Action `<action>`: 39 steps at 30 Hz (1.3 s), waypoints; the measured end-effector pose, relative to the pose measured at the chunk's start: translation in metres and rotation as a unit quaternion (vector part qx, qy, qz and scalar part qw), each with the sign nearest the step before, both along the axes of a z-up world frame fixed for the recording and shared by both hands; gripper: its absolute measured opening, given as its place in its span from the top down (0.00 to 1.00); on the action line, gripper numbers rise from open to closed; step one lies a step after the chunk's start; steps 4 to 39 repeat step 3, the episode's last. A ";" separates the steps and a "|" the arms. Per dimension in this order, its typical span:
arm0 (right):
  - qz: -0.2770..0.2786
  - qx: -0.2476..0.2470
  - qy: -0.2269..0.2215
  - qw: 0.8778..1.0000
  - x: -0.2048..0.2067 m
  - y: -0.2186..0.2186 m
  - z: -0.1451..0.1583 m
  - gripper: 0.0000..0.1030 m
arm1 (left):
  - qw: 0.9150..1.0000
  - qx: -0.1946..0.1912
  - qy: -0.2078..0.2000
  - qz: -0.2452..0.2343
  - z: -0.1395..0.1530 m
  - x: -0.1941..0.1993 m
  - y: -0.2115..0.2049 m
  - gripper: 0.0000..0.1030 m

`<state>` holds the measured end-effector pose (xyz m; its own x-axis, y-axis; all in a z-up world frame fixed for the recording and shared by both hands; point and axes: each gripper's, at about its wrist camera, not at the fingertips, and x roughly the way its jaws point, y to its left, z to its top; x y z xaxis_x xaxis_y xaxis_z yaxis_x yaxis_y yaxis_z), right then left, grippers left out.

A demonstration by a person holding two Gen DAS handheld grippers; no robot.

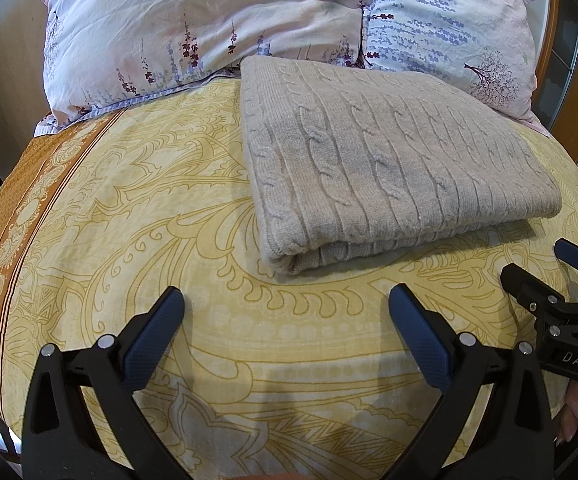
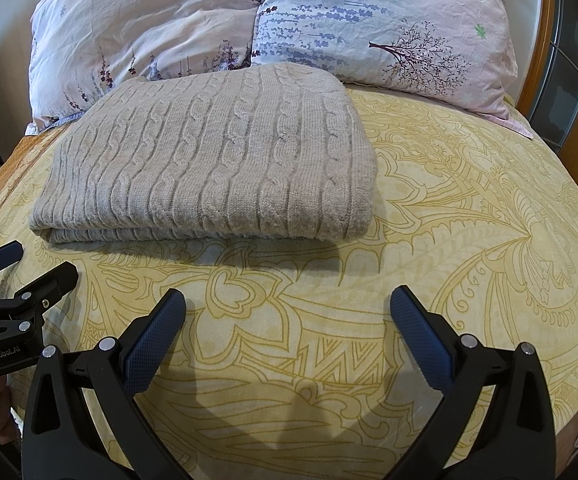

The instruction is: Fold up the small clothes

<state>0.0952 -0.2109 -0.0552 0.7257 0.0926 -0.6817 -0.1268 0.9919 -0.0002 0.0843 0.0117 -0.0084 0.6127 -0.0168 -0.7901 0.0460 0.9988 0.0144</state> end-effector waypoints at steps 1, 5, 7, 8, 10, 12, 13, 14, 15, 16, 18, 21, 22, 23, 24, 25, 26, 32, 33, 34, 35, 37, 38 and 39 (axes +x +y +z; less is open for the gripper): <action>0.000 0.000 0.000 1.000 0.000 0.000 0.000 0.01 | 1.000 0.000 0.000 0.000 0.000 0.000 0.000 0.02; 0.000 0.000 0.000 1.000 0.000 0.000 0.000 0.01 | 1.000 0.000 0.000 0.000 0.000 0.000 0.000 0.02; 0.000 0.000 0.000 1.000 0.000 0.000 0.000 0.01 | 1.000 0.000 0.000 0.000 0.000 0.000 0.000 0.02; 0.000 0.000 0.000 1.000 0.000 0.000 0.000 0.01 | 1.000 0.000 0.000 0.000 0.000 0.000 0.000 0.02; 0.000 0.000 0.000 1.000 0.000 0.000 0.000 0.01 | 1.000 0.000 0.000 0.000 0.000 0.000 0.000 0.02; 0.000 0.000 0.000 1.000 0.000 0.000 0.000 0.01 | 1.000 0.000 0.000 0.000 0.000 0.000 0.000 0.02; 0.000 0.000 0.000 1.000 0.000 0.000 0.000 0.01 | 1.000 0.000 0.000 0.000 0.000 0.000 0.000 0.02; 0.000 0.000 0.000 1.000 0.000 0.000 0.000 0.01 | 1.000 0.000 0.000 0.000 0.000 0.000 0.000 0.02; 0.000 0.000 0.000 1.000 0.000 0.000 0.000 0.01 | 1.000 0.000 0.000 0.000 0.000 0.000 0.000 0.02; 0.000 0.000 0.000 1.000 0.000 0.000 0.000 0.01 | 1.000 0.000 0.000 0.000 0.000 0.000 0.000 0.02; 0.000 0.000 0.000 1.000 0.000 0.000 0.000 0.01 | 1.000 0.000 0.000 0.000 0.000 0.000 0.000 0.02; 0.000 0.000 0.000 1.000 0.000 0.000 0.000 0.01 | 1.000 0.000 0.000 0.000 0.000 0.000 0.000 0.02; 0.000 0.000 0.000 1.000 0.000 0.000 0.000 0.01 | 1.000 0.000 0.000 0.000 0.000 0.000 0.000 0.02; 0.000 0.000 0.000 1.000 0.000 0.000 0.000 0.01 | 1.000 0.000 0.000 0.000 0.000 0.000 0.000 0.02; 0.000 0.000 0.000 1.000 0.000 0.000 0.000 0.01 | 1.000 0.000 0.000 0.000 0.000 0.000 0.000 0.02; 0.000 0.000 0.000 1.000 0.000 0.000 0.000 0.01 | 1.000 0.000 0.000 0.000 0.000 0.000 0.000 0.02; 0.000 0.000 0.000 1.000 0.000 0.000 0.000 0.01 | 1.000 0.000 0.000 0.000 0.000 0.000 0.000 0.02; 0.000 0.000 0.000 1.000 0.000 0.000 0.000 0.01 | 1.000 0.000 0.000 0.000 0.000 0.000 0.000 0.02; 0.000 0.000 0.000 1.000 0.000 0.000 0.000 0.01 | 1.000 0.000 0.000 0.000 0.000 0.000 0.000 0.02; 0.000 0.000 0.000 1.000 0.000 0.000 0.000 0.01 | 1.000 0.000 0.000 0.000 0.000 0.000 0.000 0.02; 0.000 0.000 0.000 1.000 0.000 0.000 0.000 0.01 | 1.000 0.000 0.000 0.000 0.000 0.000 0.000 0.02; 0.000 0.000 0.000 1.000 0.000 0.000 0.000 0.01 | 1.000 0.000 0.000 0.000 0.000 0.000 0.000 0.02; 0.000 0.000 0.000 1.000 0.000 0.000 0.000 0.01 | 1.000 0.000 0.000 0.000 0.000 0.000 0.000 0.02; 0.000 0.000 0.000 1.000 0.000 0.000 0.000 0.01 | 1.000 0.000 0.000 0.000 0.000 0.000 0.000 0.02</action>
